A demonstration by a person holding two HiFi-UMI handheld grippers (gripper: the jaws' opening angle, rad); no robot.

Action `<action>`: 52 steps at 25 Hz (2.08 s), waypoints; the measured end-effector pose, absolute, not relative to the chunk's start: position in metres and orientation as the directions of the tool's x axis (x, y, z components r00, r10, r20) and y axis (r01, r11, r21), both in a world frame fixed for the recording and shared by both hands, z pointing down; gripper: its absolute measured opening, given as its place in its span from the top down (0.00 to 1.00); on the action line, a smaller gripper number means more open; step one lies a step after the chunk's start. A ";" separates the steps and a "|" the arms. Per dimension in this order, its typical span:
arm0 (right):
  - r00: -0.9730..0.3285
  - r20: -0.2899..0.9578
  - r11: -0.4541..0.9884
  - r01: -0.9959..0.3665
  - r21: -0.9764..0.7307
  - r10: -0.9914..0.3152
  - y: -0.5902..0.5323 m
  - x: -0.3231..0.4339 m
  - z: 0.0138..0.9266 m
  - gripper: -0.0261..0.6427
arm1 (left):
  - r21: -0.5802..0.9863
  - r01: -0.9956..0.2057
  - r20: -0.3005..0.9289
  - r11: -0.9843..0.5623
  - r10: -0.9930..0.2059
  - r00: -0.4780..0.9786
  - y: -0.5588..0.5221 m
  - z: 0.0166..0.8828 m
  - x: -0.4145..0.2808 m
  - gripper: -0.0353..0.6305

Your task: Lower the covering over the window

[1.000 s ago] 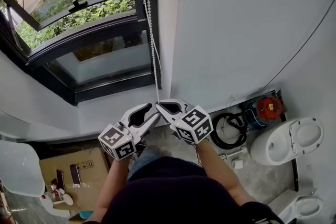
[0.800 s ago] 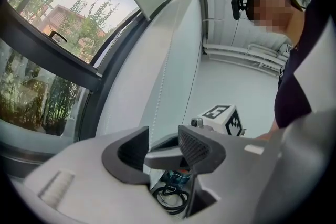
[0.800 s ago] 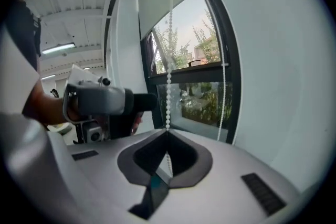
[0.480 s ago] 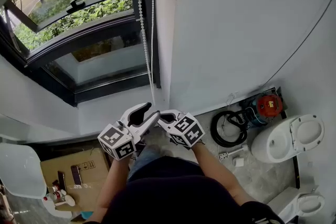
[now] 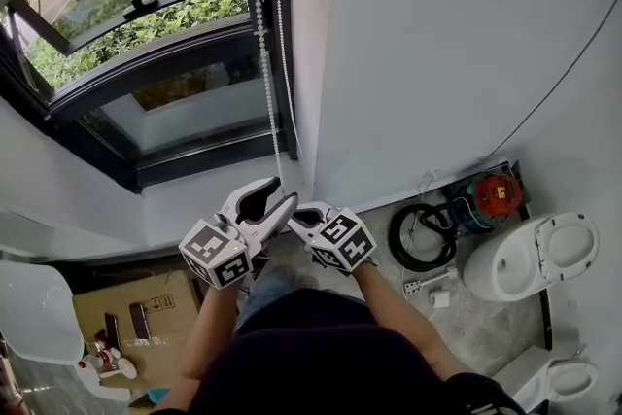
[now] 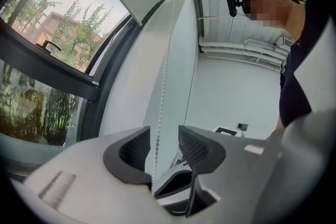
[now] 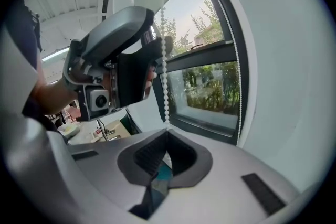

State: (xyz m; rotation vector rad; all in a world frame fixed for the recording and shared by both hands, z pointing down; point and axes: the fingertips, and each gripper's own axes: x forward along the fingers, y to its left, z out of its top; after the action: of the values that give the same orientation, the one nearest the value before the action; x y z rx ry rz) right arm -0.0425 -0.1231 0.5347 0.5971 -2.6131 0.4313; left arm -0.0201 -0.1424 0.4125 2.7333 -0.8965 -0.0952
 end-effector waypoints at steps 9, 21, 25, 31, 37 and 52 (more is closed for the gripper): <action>-0.814 0.470 0.866 -0.467 -0.181 -0.341 -0.119 -0.045 0.535 0.94 | 0.163 -0.590 -0.030 -0.791 -0.602 0.798 -0.157 0.370 -0.021 0.82; -0.770 0.541 0.866 -0.480 -0.140 -0.339 -0.113 -0.032 0.550 0.94 | 0.226 -0.557 0.026 -0.800 -0.566 0.824 -0.148 0.383 -0.009 0.93; -0.761 0.563 0.857 -0.487 -0.168 -0.322 -0.104 -0.026 0.565 0.94 | 0.290 -0.539 0.041 -0.791 -0.553 0.832 -0.143 0.402 -0.008 0.93; -0.741 0.589 0.853 -0.497 -0.160 -0.321 -0.109 -0.022 0.569 0.94 | 0.285 -0.540 0.072 -0.792 -0.544 0.836 -0.149 0.409 -0.002 0.93; -0.725 0.634 0.860 -0.477 -0.179 -0.270 -0.094 -0.022 0.590 0.94 | 0.357 -0.525 0.130 -0.772 -0.516 0.847 -0.133 0.450 0.005 0.93; -0.728 0.627 0.860 -0.479 -0.175 -0.278 -0.098 -0.026 0.585 0.94 | 0.394 -0.580 0.256 -0.713 -0.521 0.814 -0.134 0.509 -0.016 0.93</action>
State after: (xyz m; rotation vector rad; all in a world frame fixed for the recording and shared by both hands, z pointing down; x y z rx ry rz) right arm -0.0259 -0.0981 0.5850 0.5478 -2.4212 0.4367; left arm -0.0155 -0.1344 0.5090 2.5355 -0.8186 0.1740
